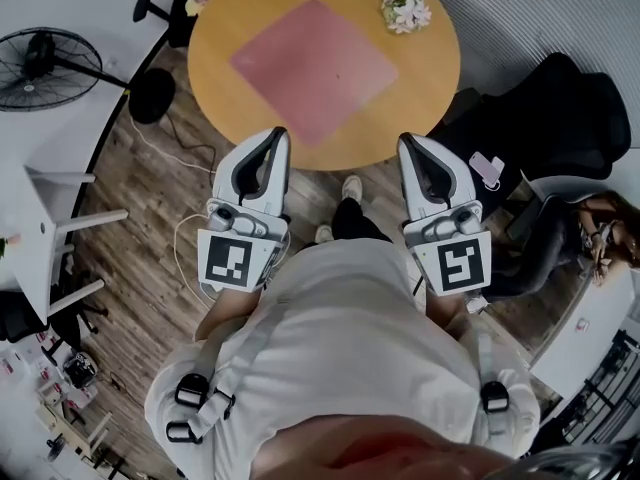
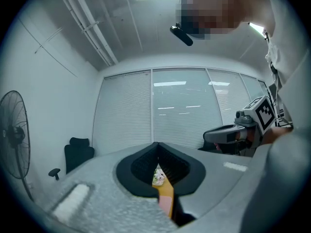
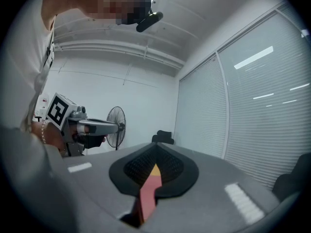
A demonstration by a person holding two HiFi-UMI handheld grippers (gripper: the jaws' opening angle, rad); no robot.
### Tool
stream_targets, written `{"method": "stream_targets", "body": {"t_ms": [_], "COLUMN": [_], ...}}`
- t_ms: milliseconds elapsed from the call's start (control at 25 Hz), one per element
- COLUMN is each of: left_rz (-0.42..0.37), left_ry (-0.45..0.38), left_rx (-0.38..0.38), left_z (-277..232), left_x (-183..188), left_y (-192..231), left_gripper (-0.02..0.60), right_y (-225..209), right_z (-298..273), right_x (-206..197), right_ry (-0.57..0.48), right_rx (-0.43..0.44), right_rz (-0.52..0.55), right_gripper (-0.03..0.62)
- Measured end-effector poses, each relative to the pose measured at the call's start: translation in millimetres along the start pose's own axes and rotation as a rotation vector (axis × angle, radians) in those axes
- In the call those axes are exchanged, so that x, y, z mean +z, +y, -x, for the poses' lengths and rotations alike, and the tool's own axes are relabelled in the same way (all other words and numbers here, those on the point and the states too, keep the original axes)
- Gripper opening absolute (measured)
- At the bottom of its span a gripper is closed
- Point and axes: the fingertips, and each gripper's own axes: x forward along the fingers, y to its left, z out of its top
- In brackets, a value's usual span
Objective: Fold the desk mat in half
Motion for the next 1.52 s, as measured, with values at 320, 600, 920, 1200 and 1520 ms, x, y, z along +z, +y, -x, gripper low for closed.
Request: {"method": "stream_targets", "body": {"t_ms": [320,600,920,1200,1520], "left_rz": [0.005,0.010,0.009,0.006,-0.008], "left_ry": [0.002,0.008,0.020,0.028,0.040], "left_rx": [-0.010,-0.015,0.000,0.018,0.050], "left_z": [-57.3,-100.9,-139.0,-169.0,-189.3], "left_x": [-3.2,-5.2,-12.9,-17.6,-22.9], "left_y": [11.2,14.3,20.9,27.8,38.3], "left_gripper": [0.003,0.003,0.003,0.003,0.003], "right_y": [-45.0,-82.4,-114.9,-140.7,-159.3], "right_z": [-34.5,-56.1,-79.8,-99.7,-117.2], "right_x": [-4.3,-7.4,-18.7,-22.3,-28.9], "right_ry": [0.003,0.003,0.009,0.001,0.002], "right_rx": [0.003,0.005,0.025,0.046,0.075], "right_rz": [-0.001,-0.003,-0.014,-0.023,-0.024], "right_gripper": [0.005,0.005,0.005,0.005,0.005]}}
